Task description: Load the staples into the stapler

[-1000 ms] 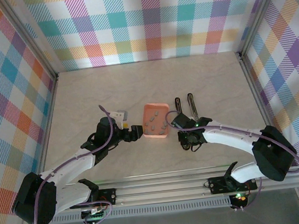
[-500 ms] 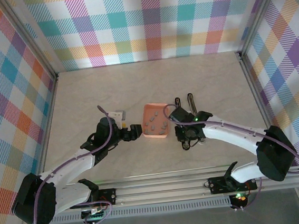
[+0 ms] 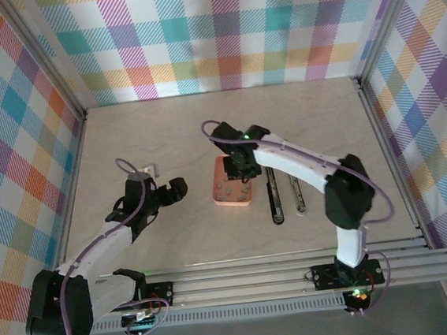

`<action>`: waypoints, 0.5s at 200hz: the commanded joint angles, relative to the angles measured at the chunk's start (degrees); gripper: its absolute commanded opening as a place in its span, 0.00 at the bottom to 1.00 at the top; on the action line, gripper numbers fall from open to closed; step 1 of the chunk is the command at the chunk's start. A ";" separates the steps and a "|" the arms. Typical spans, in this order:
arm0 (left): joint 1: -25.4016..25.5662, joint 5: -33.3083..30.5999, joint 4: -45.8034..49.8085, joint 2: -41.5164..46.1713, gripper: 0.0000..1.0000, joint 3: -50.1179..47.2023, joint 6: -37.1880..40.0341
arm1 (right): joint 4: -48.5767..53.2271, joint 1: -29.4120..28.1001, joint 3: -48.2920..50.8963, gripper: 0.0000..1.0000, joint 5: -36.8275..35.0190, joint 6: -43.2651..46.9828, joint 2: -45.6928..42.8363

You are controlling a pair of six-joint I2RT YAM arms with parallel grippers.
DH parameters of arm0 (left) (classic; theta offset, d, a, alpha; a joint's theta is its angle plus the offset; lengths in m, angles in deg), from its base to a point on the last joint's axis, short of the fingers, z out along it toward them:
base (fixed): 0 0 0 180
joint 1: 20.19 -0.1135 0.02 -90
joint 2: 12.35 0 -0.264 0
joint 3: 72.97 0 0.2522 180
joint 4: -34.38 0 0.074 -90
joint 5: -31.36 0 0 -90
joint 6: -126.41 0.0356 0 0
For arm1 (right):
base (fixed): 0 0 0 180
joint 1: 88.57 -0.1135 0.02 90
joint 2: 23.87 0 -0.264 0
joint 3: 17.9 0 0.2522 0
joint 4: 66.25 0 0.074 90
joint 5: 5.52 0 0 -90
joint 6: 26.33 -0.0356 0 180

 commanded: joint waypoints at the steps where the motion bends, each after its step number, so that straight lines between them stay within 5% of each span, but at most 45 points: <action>1: -2.99 1.43 2.12 0.04 0.94 1.18 -1.41 | 7.65 0.95 -5.58 0.37 3.99 -8.03 5.71; 100: -5.71 3.26 3.39 -3.92 0.94 3.65 0.74 | -1.84 5.82 -11.85 0.40 12.42 -18.15 17.91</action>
